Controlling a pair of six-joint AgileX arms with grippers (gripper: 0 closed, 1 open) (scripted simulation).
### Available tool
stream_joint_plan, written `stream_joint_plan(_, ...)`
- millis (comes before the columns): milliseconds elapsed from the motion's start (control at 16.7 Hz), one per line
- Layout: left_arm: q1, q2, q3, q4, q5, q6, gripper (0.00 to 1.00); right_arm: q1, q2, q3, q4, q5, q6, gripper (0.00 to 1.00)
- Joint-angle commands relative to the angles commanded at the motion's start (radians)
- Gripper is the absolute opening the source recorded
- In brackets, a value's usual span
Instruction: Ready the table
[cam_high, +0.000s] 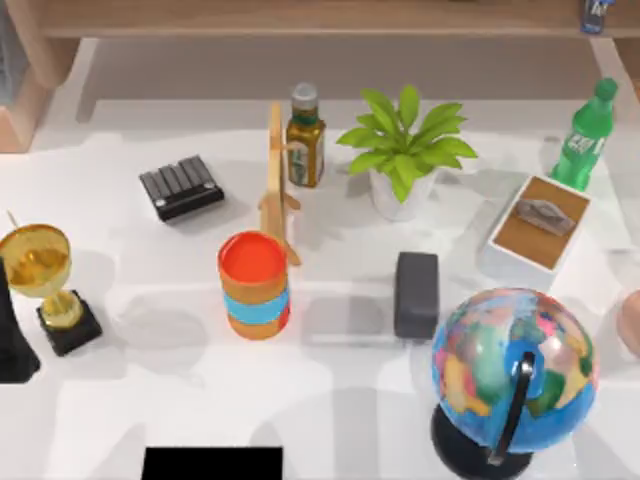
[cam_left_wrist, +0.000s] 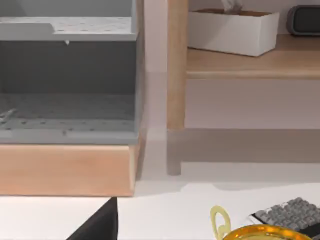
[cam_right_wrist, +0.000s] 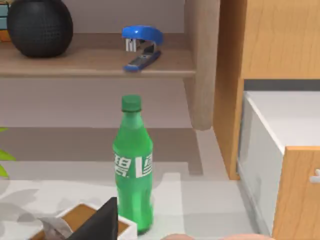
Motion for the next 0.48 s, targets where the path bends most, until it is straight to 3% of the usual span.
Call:
stream_joint_plan(240,0.000,0.000,0.000,0.000,0.000,0.000,1.00,-0.020,0.027,0.029,-0.026,0.002,0.002,1.00)
stream_joint_plan(480,0.000,0.000,0.000,0.000,0.000,0.000,1.00,-0.115,0.200,0.211,-0.183,0.010,0.009,1.00)
